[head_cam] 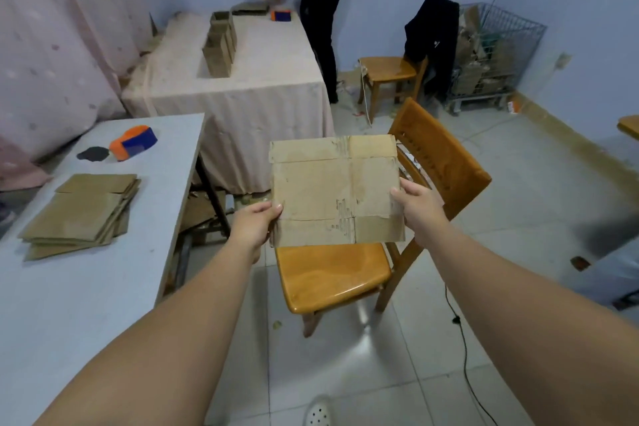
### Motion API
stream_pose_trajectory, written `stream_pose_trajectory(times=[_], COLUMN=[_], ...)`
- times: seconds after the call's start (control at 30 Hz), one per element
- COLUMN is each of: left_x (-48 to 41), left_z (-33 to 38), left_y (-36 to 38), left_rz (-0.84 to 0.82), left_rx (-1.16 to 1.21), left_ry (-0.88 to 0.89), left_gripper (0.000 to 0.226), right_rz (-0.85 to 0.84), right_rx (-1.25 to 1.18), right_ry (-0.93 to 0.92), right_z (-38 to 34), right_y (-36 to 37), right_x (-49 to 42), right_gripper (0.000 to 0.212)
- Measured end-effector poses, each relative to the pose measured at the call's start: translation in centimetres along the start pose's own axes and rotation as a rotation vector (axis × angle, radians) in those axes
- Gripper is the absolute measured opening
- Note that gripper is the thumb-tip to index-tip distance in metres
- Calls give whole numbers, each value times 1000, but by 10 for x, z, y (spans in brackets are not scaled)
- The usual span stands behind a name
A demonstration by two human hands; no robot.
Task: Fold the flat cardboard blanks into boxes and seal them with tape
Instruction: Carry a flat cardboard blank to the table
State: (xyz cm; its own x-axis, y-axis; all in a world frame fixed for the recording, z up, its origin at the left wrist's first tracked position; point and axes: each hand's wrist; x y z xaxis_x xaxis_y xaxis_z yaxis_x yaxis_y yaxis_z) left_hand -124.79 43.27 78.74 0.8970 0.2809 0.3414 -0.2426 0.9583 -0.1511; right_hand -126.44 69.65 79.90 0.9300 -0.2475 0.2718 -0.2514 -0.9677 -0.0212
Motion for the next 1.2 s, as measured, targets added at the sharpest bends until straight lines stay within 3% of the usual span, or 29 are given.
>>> stream_pose_trajectory(times=[0.2, 0.33, 0.43, 0.6, 0.67, 0.87, 1.07, 1.2], left_x=[-91, -128, -148, -186, -199, -232, -239, -221], left_z=[17, 20, 20, 26, 31, 39, 39, 32], left_y=[-2, 0, 1, -8, -13, -26, -56, -98], left_rz=[19, 24, 54, 117, 167, 315, 507, 643], left_rx=[11, 10, 6, 43, 50, 113, 108, 151], left_ry=[-54, -114, -134, -165, -187, -178, -194, -224], left_gripper=[17, 6, 16, 14, 20, 10, 24, 11], right_rz=[-22, -42, -61, -148, -206, -385, -538, -678], right_rx=[58, 99, 130, 137, 127, 84, 113, 167], right_ry=[15, 45, 73, 85, 99, 79, 134, 196], right_z=[-15, -19, -24, -34, -37, -35, -30, -26], right_y=[48, 71, 86, 121, 137, 187, 251, 316], right_x=[-76, -111, -136, -183, -203, -266, -302, -291], right_gripper=[35, 39, 40, 38, 38, 36, 38, 40])
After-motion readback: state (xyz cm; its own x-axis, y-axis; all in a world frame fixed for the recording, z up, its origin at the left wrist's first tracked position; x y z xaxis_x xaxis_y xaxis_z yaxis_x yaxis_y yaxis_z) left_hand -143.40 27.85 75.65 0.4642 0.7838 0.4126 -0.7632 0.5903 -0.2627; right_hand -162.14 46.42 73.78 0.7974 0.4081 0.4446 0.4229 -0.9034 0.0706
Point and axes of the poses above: each hand's wrist, its own x-axis away from the middle knuckle, its own y-axis out of the palm, z = x × y, and after that the axes turned 7 degrees about -x, right-handed
